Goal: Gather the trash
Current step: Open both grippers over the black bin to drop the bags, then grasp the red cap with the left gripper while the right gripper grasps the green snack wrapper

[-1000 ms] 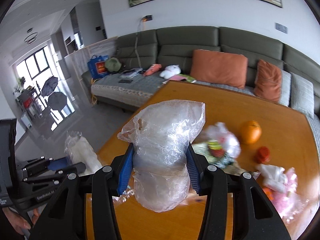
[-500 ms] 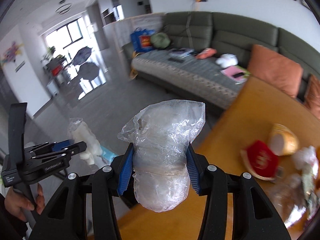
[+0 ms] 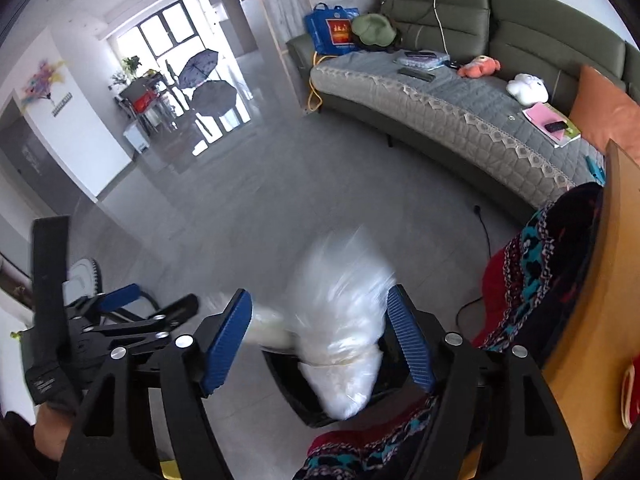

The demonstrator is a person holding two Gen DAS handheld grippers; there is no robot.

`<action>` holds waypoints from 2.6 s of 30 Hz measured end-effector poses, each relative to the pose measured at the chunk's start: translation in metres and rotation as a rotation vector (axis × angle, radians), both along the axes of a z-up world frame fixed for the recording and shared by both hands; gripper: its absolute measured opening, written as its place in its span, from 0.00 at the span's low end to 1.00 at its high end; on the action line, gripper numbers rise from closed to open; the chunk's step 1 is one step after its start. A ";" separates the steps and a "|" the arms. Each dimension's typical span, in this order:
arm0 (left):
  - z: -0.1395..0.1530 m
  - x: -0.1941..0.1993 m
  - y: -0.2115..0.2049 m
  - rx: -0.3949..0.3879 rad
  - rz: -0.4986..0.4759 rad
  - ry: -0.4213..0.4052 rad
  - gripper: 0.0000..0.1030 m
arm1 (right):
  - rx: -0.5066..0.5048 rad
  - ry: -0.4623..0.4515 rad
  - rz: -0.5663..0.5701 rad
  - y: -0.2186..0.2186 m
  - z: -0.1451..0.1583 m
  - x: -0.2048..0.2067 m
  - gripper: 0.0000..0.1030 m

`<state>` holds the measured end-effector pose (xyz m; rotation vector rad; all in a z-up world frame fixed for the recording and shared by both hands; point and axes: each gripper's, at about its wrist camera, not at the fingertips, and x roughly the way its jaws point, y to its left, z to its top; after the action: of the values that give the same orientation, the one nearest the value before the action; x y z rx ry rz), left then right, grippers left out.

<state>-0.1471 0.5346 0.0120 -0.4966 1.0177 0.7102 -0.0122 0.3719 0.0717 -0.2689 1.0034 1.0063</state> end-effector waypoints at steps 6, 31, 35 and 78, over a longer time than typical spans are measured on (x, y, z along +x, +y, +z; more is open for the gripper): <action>0.001 -0.002 0.008 0.006 0.013 0.021 0.94 | -0.005 -0.001 0.001 0.006 -0.009 0.007 0.69; 0.078 0.063 -0.165 0.059 -0.341 -0.146 0.94 | 0.101 -0.120 -0.337 -0.195 0.057 0.051 0.72; 0.079 0.085 -0.216 0.001 -0.432 -0.159 0.94 | 0.094 -0.138 -0.436 -0.252 0.061 0.062 0.72; 0.026 0.261 -0.377 0.032 -0.732 0.001 0.94 | 0.041 0.101 -0.984 -0.430 0.014 0.148 0.52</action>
<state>0.1144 0.1581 0.0377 -0.0709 1.0894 0.0716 0.1360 -0.0580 0.0855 0.3055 1.0284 0.1391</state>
